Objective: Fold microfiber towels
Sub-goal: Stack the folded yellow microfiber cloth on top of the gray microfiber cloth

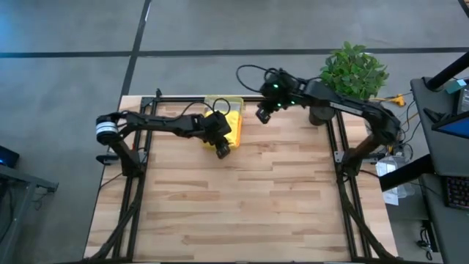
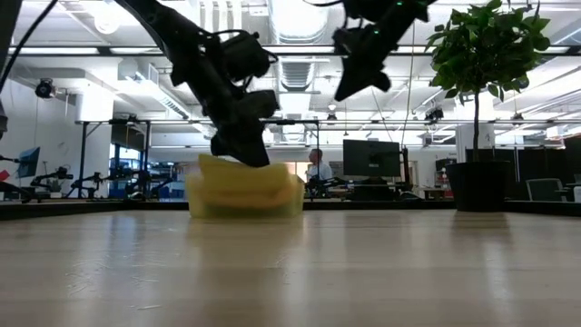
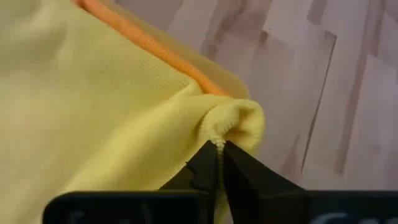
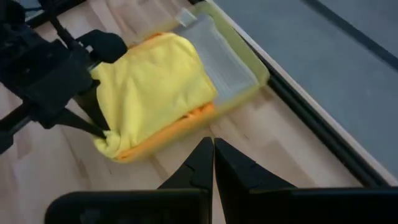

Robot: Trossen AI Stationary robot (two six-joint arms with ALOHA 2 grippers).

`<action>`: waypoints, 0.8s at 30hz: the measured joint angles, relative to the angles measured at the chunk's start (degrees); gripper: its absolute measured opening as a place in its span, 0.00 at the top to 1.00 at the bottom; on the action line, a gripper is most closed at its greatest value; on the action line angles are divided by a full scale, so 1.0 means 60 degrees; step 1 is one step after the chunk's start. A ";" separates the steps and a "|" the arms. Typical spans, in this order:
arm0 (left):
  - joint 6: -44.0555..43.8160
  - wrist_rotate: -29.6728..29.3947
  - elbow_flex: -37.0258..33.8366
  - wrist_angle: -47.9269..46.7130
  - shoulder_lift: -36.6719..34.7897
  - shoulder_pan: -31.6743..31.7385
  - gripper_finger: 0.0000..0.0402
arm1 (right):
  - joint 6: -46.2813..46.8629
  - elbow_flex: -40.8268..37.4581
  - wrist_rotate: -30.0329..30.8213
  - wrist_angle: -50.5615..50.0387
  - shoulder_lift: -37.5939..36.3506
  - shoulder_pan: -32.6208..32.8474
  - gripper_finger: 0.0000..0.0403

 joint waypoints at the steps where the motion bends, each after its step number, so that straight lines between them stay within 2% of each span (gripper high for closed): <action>1: 0.0000 0.0063 0.0004 0.0131 0.0134 0.0000 0.98 | 0.0131 -0.0266 0.0107 0.0043 -0.0230 0.0017 0.98; 5: -0.0002 0.0436 0.0060 0.0020 0.0369 -0.0002 0.99 | 0.0652 -0.1451 0.0325 0.0326 -0.1044 0.0021 0.98; 13: 0.0029 0.0395 0.0171 -0.0076 -0.0780 0.0066 1.00 | 0.1645 -0.3402 0.0343 0.0979 -0.2200 0.0062 0.98; 19: 0.0040 -0.0881 0.0105 -0.1382 -0.1243 0.0164 1.00 | 0.2309 -0.4416 0.0326 0.1971 -0.2770 0.0217 0.98; 24: 0.0108 -0.0796 0.0076 -0.1238 -0.1302 0.0186 1.00 | 0.2459 -0.4618 0.0282 0.2389 -0.2802 0.0326 0.98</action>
